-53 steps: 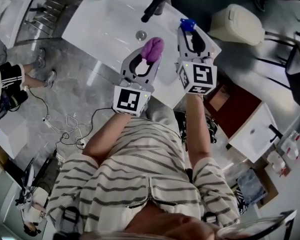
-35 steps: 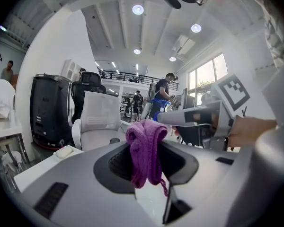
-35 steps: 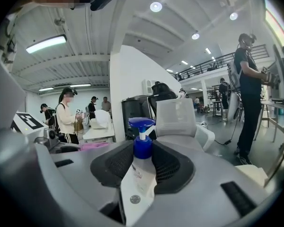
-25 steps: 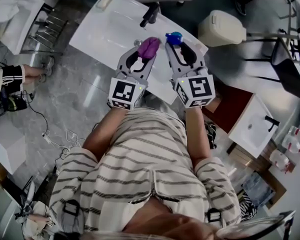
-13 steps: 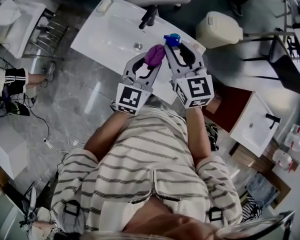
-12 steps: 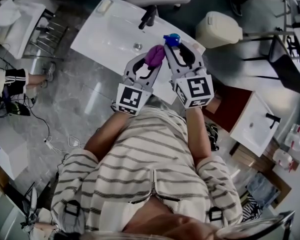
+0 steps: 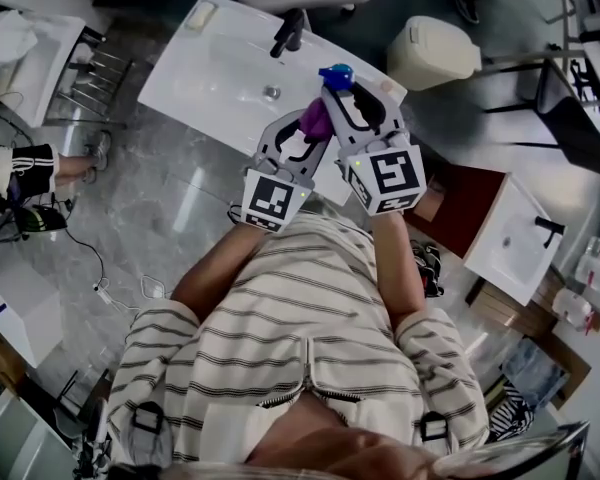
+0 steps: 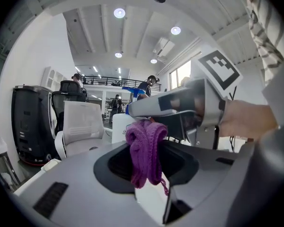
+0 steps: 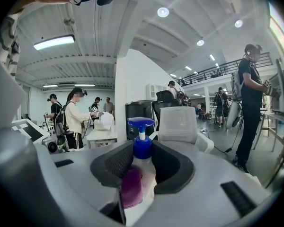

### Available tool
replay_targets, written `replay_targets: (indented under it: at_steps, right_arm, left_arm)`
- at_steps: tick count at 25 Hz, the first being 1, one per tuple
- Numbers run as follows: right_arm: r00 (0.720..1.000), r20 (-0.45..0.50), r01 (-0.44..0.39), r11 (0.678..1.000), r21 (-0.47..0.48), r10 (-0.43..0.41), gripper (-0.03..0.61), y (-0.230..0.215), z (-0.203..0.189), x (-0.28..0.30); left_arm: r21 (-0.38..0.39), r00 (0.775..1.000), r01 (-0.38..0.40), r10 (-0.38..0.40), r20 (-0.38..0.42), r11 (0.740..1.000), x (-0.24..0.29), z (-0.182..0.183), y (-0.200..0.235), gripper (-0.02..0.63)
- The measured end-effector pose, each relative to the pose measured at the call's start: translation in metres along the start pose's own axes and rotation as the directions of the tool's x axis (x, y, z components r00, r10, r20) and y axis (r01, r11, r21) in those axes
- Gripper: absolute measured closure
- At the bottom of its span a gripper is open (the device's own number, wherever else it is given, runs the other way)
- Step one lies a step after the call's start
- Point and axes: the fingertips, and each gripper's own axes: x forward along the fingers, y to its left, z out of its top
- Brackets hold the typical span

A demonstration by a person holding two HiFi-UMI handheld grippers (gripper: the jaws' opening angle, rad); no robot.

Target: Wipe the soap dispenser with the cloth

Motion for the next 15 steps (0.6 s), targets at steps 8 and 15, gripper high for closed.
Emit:
replay_targets:
  at_steps: [8,15]
  right_arm:
    - [1.000,0.001,-0.009,1.000,0.029,0.009,0.446,-0.003,-0.005,-0.006]
    - [1.000,0.019,-0.011,0.999,0.040,0.010,0.446,-0.003,0.003,-0.015]
  left_arm:
    - [0.021,0.999,0.040,-0.040,-0.021,0.999,0.008,-0.008,-0.013,0.485]
    - [0.030,0.997,0.060,-0.059,-0.048,0.998,0.011,-0.020,-0.019,0.485]
